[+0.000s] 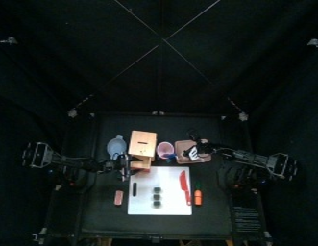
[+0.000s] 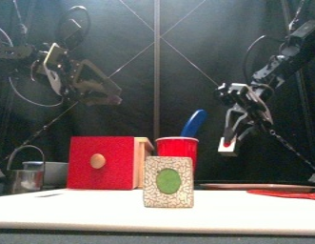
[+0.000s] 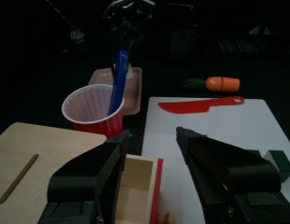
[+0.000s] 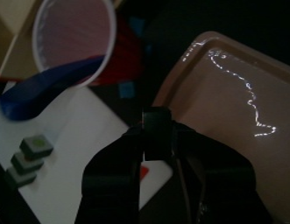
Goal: Place sushi on board then cut the sushi with the knife then place the pieces on the plate
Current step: Place the 4 sushi pieces on the plate
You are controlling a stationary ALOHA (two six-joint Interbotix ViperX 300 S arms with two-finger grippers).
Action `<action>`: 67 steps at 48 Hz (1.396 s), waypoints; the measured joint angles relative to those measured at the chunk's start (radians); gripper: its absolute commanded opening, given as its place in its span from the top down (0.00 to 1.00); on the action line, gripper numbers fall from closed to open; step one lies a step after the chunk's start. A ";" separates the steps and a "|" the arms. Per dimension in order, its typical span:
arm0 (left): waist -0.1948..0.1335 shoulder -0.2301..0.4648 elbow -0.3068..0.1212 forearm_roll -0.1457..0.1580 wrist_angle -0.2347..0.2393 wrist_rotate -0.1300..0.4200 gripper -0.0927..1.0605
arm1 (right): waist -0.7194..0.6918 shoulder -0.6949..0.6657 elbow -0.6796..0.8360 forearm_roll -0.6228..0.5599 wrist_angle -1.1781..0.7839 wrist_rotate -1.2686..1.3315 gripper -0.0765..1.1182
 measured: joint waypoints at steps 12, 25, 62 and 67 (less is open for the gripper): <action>0.000 0.002 0.005 0.002 0.000 0.002 0.19 | 0.002 0.109 -0.049 -0.195 -0.005 0.216 0.44; 0.000 0.000 0.025 0.002 0.000 0.000 0.19 | 0.046 0.135 -0.075 -0.354 -0.003 0.425 0.24; -0.002 0.002 0.025 0.000 0.000 -0.003 0.19 | 0.719 0.109 -0.222 -0.526 0.031 0.425 0.24; -0.002 0.002 0.023 0.002 0.003 -0.003 0.19 | 0.726 0.230 -0.344 -0.632 0.058 0.423 0.24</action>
